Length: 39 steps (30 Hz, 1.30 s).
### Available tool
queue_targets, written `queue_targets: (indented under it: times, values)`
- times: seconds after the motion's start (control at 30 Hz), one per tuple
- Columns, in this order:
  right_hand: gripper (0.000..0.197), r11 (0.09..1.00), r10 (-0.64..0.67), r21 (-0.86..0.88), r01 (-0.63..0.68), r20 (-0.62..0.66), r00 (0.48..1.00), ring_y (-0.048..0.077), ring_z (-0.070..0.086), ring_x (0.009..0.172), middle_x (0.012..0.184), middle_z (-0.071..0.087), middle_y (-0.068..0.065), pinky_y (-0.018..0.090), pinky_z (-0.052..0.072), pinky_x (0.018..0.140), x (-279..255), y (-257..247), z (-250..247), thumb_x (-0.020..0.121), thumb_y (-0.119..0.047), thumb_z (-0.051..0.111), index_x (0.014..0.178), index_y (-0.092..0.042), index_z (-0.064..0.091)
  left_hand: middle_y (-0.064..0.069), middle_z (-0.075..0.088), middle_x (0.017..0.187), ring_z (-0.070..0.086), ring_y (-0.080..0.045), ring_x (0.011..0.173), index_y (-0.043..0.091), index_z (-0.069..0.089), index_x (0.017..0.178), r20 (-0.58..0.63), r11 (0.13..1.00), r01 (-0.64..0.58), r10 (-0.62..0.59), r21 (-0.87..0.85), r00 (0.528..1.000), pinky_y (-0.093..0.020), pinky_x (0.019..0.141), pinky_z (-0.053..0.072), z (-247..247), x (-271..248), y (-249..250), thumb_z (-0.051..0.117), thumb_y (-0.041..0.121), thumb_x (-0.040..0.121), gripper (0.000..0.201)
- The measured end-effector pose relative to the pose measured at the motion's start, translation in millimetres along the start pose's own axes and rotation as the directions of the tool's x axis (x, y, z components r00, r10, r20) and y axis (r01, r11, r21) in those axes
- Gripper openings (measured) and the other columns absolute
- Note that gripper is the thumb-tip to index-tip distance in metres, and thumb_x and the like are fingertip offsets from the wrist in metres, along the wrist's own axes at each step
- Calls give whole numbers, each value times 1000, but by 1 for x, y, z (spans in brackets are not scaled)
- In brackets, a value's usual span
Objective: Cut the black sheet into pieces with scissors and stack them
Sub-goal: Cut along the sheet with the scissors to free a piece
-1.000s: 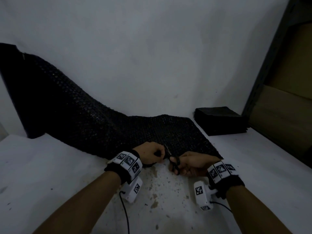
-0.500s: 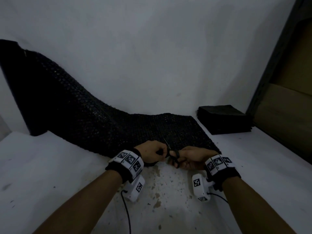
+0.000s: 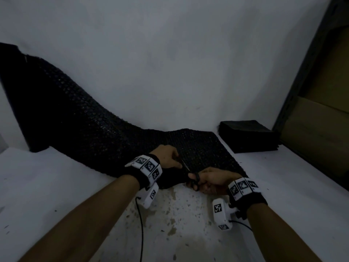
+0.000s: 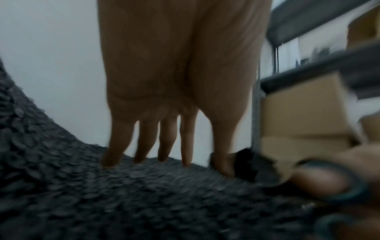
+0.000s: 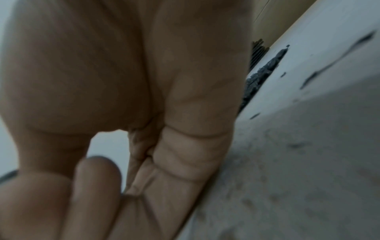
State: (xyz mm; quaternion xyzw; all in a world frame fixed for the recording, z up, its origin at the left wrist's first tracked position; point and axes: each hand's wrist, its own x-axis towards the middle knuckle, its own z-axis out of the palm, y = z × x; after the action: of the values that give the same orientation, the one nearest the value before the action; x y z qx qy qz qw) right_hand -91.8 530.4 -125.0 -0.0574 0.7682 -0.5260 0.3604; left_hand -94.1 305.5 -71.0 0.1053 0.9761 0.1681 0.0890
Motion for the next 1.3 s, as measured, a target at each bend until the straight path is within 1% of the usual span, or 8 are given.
queue_targets:
  times: [0.1,0.27,0.5,0.6,0.8,0.93,1.1,1.3]
  values:
    - [66,999,19,26,-20,25,1000,17,42,56,89,54,22,29,38,56,-2,-3,1,62,-61,88,86,-1,74,-3,46,149,49,-26,131,22,39,152,162,989,41,-64,144,985,-36,105,45,7,6,-3,75,63,75,94]
    - [47,998,9,60,-14,83,997,9,40,48,63,63,1,19,31,43,-11,-16,5,91,-50,61,73,-8,74,-3,55,140,56,-25,122,24,39,152,188,986,19,-50,165,981,-36,100,50,15,9,-6,73,66,75,94]
    - [51,999,43,11,-43,73,996,7,37,43,62,64,0,17,28,39,-2,-27,3,89,-55,60,67,-11,74,-5,51,145,52,-25,127,24,35,154,155,987,22,-47,157,987,-33,102,47,18,7,-9,73,63,77,95]
    - [56,998,60,-39,-58,41,997,8,36,44,69,66,4,18,26,37,8,-29,2,74,-65,70,71,-9,74,-5,53,143,54,-25,125,25,36,153,149,988,23,-46,150,988,-36,104,47,19,7,-9,75,63,75,95]
    - [51,999,28,-44,-28,12,1000,6,31,34,47,54,-3,17,23,36,7,-40,5,98,-49,55,79,-3,66,-5,62,129,61,-24,113,24,47,146,167,991,10,-33,137,985,-31,91,51,16,6,-7,75,56,79,79]
    - [54,995,25,-93,-26,-13,1000,11,24,41,50,39,1,22,22,42,15,-32,0,82,-58,70,80,-4,69,-6,57,138,57,-25,121,23,44,149,166,989,-1,-24,149,986,-33,100,49,15,5,-6,75,55,80,82]
    - [60,994,7,-105,-11,-44,999,12,25,46,52,39,0,26,22,47,21,-22,-4,65,-67,80,76,-10,70,-7,52,144,54,-26,126,24,40,151,165,987,2,-29,160,986,-36,105,46,15,5,-5,75,59,78,88]
    - [41,998,13,-53,-16,-47,999,6,31,41,50,52,-5,20,23,43,12,-29,3,91,-44,67,77,-6,65,-4,59,135,59,-26,117,23,45,149,207,989,20,-51,145,977,-39,99,51,2,10,-6,71,63,79,84]
